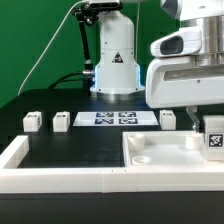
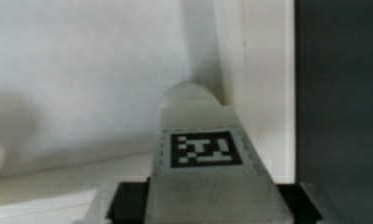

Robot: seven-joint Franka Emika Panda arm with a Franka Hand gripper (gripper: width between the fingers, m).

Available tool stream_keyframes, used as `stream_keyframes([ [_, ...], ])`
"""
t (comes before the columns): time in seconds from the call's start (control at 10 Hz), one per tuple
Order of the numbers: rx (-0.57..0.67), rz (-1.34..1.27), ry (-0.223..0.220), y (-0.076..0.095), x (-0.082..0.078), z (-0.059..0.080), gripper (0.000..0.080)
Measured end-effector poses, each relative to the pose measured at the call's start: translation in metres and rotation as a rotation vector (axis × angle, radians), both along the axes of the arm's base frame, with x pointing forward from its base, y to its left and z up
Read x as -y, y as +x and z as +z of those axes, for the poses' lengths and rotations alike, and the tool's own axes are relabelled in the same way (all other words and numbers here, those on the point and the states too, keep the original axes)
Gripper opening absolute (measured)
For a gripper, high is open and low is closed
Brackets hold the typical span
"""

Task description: Assemble square table

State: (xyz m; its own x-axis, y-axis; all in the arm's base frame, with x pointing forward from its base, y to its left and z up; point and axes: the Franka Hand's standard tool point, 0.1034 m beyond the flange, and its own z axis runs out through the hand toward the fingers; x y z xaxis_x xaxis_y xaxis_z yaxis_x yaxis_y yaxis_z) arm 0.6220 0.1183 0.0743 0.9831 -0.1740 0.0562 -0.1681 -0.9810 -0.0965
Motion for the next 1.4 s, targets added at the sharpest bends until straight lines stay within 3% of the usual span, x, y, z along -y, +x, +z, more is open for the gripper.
stream_keyframes([
  [0.2, -0.006, -0.07, 0.006, -0.0002, 0.0001, -0.0002, 0.0294],
  [1.0, -0.097, -0.991, 0.072, -0.0036, -0.0075, -0.0021, 0.0294],
  [1.4, -0.137, -1.208, 0.107, -0.0035, -0.0064, -0.0018, 0.0294],
])
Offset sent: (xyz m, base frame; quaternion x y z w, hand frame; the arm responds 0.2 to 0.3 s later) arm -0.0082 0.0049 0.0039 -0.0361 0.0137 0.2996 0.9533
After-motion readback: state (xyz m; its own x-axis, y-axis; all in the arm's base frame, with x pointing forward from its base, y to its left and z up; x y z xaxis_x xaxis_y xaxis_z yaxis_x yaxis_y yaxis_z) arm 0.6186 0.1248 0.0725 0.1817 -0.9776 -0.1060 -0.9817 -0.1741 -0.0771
